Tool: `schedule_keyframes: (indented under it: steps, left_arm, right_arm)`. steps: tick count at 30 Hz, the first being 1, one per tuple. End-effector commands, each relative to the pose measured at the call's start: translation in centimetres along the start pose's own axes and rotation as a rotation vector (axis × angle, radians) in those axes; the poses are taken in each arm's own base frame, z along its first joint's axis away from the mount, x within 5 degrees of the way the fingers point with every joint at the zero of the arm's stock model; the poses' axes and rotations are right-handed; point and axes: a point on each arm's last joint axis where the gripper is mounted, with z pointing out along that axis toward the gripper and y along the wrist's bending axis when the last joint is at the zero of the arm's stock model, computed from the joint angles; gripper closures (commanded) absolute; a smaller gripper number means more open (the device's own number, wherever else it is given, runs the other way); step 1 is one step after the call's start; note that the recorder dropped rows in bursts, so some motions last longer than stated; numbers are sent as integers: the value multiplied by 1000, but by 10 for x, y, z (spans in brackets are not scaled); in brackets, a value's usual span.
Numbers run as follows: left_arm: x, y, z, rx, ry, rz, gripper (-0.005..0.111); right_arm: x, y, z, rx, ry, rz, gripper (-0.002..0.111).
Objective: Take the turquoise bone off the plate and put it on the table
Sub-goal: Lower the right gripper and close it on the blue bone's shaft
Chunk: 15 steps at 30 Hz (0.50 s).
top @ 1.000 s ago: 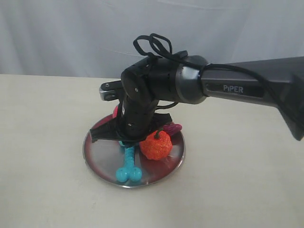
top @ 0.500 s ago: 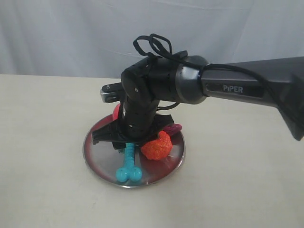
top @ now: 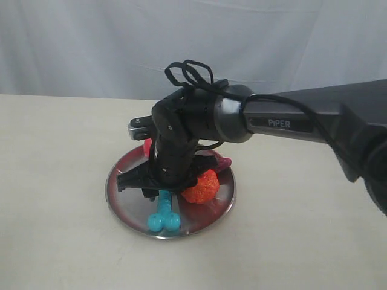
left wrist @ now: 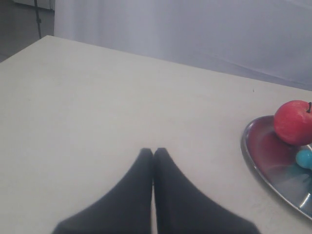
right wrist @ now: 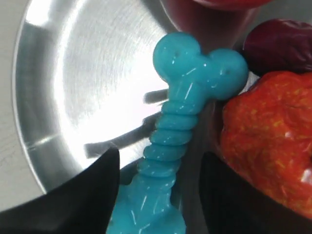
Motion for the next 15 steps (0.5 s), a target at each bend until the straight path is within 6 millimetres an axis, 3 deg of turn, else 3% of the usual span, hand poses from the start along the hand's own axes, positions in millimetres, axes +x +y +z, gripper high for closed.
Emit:
schedule_keyframes:
  steps: [1, 15]
  left_arm:
    - [0, 0, 0, -3, -5, -4, 107]
    - [0, 0, 0, -3, -5, -4, 107]
  right_arm:
    - [-2, 1, 8, 2, -23, -11, 59]
    - [5, -3, 38, 49, 7, -36, 59]
